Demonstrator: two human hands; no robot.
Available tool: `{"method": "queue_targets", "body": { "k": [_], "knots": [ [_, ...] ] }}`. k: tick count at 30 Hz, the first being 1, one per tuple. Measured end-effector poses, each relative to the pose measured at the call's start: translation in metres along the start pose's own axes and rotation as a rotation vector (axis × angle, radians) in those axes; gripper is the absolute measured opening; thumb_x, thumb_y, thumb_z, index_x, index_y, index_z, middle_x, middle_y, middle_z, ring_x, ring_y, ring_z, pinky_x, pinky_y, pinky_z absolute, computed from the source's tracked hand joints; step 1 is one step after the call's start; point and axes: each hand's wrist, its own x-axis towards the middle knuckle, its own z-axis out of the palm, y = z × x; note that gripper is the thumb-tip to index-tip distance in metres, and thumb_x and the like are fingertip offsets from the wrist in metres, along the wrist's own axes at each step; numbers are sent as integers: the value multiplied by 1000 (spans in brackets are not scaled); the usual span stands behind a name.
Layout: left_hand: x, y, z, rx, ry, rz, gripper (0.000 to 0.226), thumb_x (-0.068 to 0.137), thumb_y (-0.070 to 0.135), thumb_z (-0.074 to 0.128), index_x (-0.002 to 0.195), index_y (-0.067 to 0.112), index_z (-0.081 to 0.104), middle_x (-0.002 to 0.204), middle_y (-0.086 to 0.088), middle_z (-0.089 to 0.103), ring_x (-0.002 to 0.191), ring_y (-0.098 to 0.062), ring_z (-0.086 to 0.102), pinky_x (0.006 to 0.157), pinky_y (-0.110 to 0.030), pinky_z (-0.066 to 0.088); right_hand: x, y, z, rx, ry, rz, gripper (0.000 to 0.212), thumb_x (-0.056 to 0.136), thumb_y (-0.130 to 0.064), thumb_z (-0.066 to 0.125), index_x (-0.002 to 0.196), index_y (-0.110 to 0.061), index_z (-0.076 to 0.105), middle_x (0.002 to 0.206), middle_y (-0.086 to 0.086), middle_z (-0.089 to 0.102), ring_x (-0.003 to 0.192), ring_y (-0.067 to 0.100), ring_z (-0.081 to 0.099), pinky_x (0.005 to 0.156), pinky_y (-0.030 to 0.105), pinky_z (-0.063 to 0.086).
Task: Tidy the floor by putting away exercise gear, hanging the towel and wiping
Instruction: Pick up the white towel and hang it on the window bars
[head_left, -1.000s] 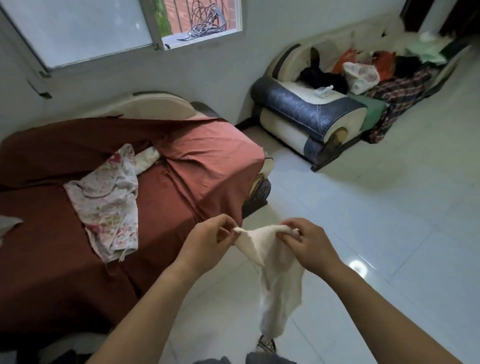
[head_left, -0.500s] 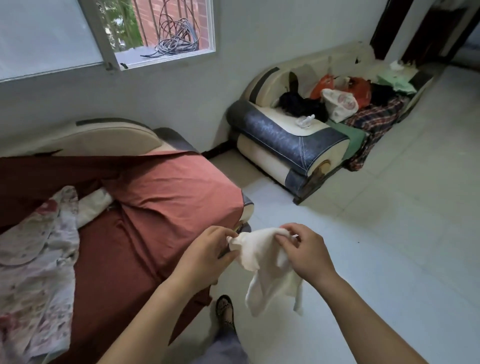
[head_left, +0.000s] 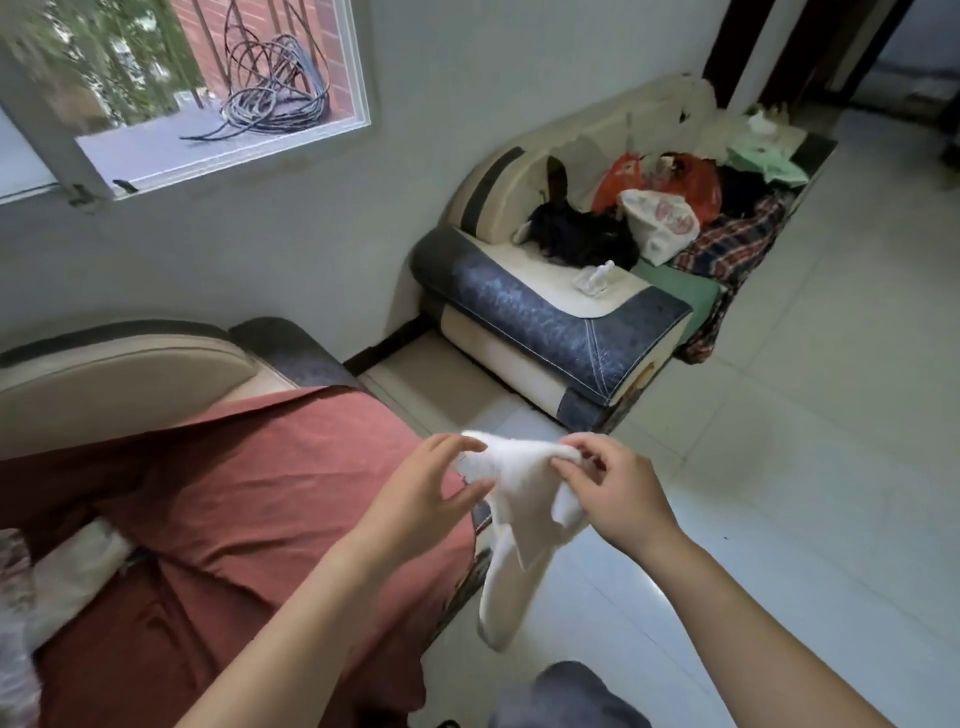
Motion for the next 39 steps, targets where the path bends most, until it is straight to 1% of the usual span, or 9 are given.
{"method": "queue_targets", "body": {
  "k": [3,6,9,12,20,24,27,33,39],
  "knots": [
    [60,-2,-3,-3,14,36,50,83,39,64,130,26,49,130,15,45,122,0,40,104,-17,29,58,1,-8,51,-26,-43,8,84,-21,67,89,-27,67,90,-12,66,82,0,58,68,7,42],
    [130,-5,-7,-25,12,54,54,82,41,65,131,26,48,128,18,45,120,3,40,102,-14,29,124,2,-17,83,-43,-101,17,84,-17,67,84,-34,65,89,-11,66,82,2,60,70,11,45],
    [205,-12,-4,-8,5,6,33,82,41,65,112,29,59,105,16,59,93,1,53,83,-17,42,202,10,-28,74,-63,-139,15,84,-17,66,85,-32,67,88,-12,65,78,3,60,63,9,44],
    [272,-22,3,-10,64,-45,18,81,42,67,90,28,60,73,16,56,69,-2,50,62,-16,39,284,24,-40,18,-123,-171,8,84,-18,66,87,-26,69,89,-11,65,82,1,59,68,9,43],
    [413,-44,-27,-29,216,-158,11,80,38,69,83,33,60,73,22,58,70,-1,52,61,-17,39,459,17,-51,-4,-245,-251,7,84,-23,66,87,-28,70,87,-9,67,84,4,59,70,13,44],
    [442,-66,-71,-19,322,-213,11,80,35,70,79,38,59,74,24,59,70,1,52,59,-13,36,516,-13,-26,30,-292,-351,9,84,-24,67,90,-29,69,88,-14,66,82,-3,57,67,8,42],
    [461,-93,-111,-5,380,-271,17,81,35,69,76,44,56,76,17,61,73,-3,53,62,-18,40,559,-45,5,82,-347,-412,10,84,-18,68,92,-21,71,88,-12,66,80,-8,55,64,3,39],
    [516,-168,-214,-29,519,-323,6,81,37,69,82,37,62,80,15,64,76,-4,58,66,-20,44,670,-125,86,81,-388,-544,4,84,-22,69,88,-23,71,83,-11,67,74,-5,56,63,4,39],
    [566,-245,-341,-12,586,-328,9,80,46,65,88,44,62,89,12,66,80,-5,60,69,-26,50,776,-232,168,73,-365,-624,4,84,-22,69,86,-23,71,77,-11,65,69,-6,55,61,6,39]
  ]
}}
